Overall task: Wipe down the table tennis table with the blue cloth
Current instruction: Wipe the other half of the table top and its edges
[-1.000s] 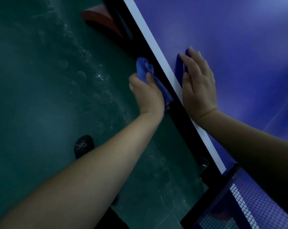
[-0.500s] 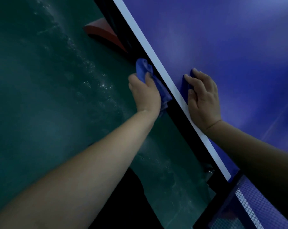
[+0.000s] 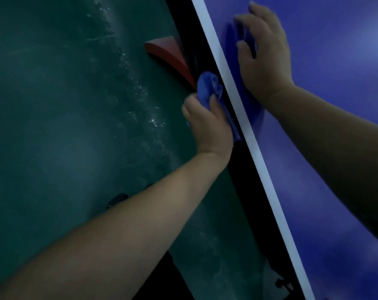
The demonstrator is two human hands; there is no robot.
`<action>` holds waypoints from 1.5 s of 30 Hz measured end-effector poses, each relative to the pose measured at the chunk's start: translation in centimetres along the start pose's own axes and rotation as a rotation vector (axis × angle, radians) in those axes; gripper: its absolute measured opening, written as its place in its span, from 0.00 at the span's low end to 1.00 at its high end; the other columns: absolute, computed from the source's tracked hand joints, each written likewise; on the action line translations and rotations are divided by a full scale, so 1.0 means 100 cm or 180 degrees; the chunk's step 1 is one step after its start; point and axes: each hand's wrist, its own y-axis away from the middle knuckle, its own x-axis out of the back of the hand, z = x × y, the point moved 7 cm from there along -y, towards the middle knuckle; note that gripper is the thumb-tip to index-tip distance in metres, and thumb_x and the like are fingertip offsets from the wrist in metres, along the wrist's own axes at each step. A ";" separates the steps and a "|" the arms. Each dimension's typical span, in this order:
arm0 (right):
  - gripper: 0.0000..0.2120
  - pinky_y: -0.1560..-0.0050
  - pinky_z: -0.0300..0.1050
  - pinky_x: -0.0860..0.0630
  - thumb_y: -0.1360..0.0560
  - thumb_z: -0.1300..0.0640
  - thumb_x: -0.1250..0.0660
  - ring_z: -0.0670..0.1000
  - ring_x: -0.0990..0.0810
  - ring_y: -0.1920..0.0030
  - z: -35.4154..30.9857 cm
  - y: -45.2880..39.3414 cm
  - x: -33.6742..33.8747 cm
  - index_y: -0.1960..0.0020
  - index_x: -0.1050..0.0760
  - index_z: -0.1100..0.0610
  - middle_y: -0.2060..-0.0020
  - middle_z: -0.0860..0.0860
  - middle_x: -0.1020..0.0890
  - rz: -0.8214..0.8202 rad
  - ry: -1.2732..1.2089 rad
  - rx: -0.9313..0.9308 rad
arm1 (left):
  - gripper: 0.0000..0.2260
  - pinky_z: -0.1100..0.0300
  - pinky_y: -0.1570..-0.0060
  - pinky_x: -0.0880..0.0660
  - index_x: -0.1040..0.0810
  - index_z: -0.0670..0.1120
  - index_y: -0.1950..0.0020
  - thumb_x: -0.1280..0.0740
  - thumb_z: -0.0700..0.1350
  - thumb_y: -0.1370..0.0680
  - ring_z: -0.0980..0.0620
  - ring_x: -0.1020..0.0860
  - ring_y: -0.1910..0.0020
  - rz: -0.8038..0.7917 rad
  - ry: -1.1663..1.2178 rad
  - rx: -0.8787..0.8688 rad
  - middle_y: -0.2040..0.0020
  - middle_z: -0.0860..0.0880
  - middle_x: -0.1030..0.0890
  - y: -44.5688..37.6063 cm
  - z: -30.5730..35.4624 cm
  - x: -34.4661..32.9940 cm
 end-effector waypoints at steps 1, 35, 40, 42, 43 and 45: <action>0.20 0.30 0.34 0.43 0.21 0.57 0.44 0.50 0.38 0.27 -0.004 -0.009 -0.004 0.29 0.32 0.54 0.27 0.51 0.35 -0.0006 -0.0029 0.0050 | 0.06 0.60 0.50 0.30 0.33 0.41 0.46 0.40 0.43 0.18 0.51 0.28 0.52 0.0137 0.0018 -0.0075 0.44 0.43 0.30 -0.021 0.009 0.002; 0.21 0.27 0.43 0.41 0.21 0.57 0.47 0.49 0.37 0.28 -0.028 -0.161 -0.027 0.29 0.33 0.54 0.28 0.50 0.33 0.0002 -0.0110 0.0461 | 0.04 0.65 0.59 0.32 0.32 0.42 0.50 0.42 0.43 0.17 0.60 0.30 0.60 0.0494 -0.0050 0.0239 0.48 0.41 0.27 -0.130 0.046 0.003; 0.21 0.27 0.44 0.40 0.21 0.55 0.47 0.47 0.37 0.27 -0.031 -0.180 -0.029 0.29 0.33 0.53 0.28 0.49 0.34 -0.0011 -0.0165 0.0409 | 0.05 0.74 0.64 0.33 0.34 0.46 0.52 0.42 0.43 0.17 0.63 0.30 0.64 0.0614 -0.0056 -0.0315 0.50 0.47 0.30 -0.162 0.087 0.004; 0.21 0.27 0.45 0.40 0.21 0.55 0.46 0.48 0.37 0.27 -0.028 -0.189 -0.030 0.29 0.33 0.53 0.27 0.49 0.34 0.0000 -0.0155 0.0385 | 0.05 0.71 0.62 0.32 0.32 0.44 0.51 0.42 0.44 0.17 0.61 0.31 0.62 0.0681 0.0033 -0.0105 0.48 0.45 0.29 -0.205 0.094 0.004; 0.21 0.27 0.45 0.39 0.22 0.54 0.46 0.48 0.37 0.27 -0.028 -0.194 -0.032 0.30 0.33 0.53 0.28 0.49 0.34 0.0002 -0.0151 0.0381 | 0.06 0.67 0.59 0.32 0.31 0.43 0.49 0.43 0.44 0.16 0.56 0.30 0.61 0.0693 0.0109 0.0125 0.46 0.42 0.28 -0.222 0.089 0.004; 0.21 0.28 0.45 0.39 0.22 0.52 0.46 0.47 0.36 0.28 -0.032 -0.209 -0.037 0.30 0.33 0.53 0.28 0.48 0.34 -0.0025 -0.0136 0.0366 | 0.07 0.62 0.55 0.31 0.30 0.40 0.47 0.43 0.43 0.17 0.51 0.30 0.57 0.0719 0.0197 0.0461 0.43 0.37 0.27 -0.233 0.073 0.003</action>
